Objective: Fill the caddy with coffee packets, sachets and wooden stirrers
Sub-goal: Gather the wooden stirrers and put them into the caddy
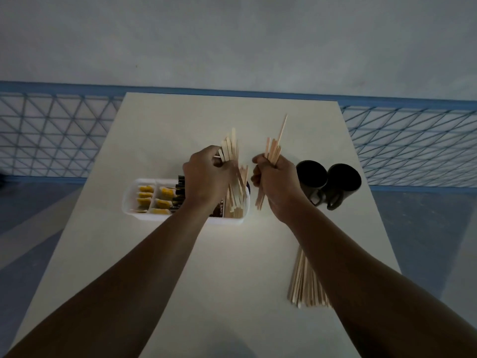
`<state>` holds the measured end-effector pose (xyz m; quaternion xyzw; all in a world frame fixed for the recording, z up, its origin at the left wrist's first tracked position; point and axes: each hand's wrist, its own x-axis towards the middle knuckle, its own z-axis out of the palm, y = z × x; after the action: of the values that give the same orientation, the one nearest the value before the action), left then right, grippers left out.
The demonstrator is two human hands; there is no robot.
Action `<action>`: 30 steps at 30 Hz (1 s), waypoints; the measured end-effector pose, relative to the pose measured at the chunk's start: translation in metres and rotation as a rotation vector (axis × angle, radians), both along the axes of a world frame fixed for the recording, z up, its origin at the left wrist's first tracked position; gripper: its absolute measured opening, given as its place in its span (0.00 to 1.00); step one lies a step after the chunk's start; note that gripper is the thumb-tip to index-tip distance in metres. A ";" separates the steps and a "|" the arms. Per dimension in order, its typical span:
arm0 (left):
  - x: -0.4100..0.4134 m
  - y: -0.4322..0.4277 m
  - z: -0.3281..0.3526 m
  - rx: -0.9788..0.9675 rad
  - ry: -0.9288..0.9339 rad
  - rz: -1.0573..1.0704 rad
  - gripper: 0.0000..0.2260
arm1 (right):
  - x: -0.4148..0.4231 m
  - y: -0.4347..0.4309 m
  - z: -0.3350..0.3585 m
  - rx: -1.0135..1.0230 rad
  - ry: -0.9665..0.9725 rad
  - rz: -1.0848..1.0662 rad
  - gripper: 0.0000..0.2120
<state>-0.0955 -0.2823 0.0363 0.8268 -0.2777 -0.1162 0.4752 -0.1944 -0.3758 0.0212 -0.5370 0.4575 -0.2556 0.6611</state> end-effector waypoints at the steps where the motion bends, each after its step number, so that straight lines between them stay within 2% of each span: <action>1: 0.002 0.000 0.001 0.006 -0.030 -0.002 0.05 | 0.007 0.001 0.001 0.000 -0.020 -0.004 0.09; 6: 0.007 0.000 -0.011 0.030 -0.091 -0.042 0.06 | 0.027 0.011 -0.006 -0.013 -0.053 -0.019 0.09; 14: 0.011 0.002 -0.032 0.093 -0.065 -0.096 0.08 | 0.033 0.019 -0.040 -0.050 0.156 0.045 0.11; 19: 0.014 0.002 -0.037 0.088 -0.039 -0.112 0.08 | 0.034 0.020 -0.041 -0.116 0.280 0.125 0.07; 30: 0.022 0.001 -0.033 0.112 -0.069 -0.109 0.11 | 0.025 0.015 -0.018 -0.531 0.521 0.302 0.06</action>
<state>-0.0739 -0.2816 0.0032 0.8392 -0.3315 -0.1289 0.4115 -0.1690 -0.3605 0.0030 -0.7972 0.4437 -0.1204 0.3913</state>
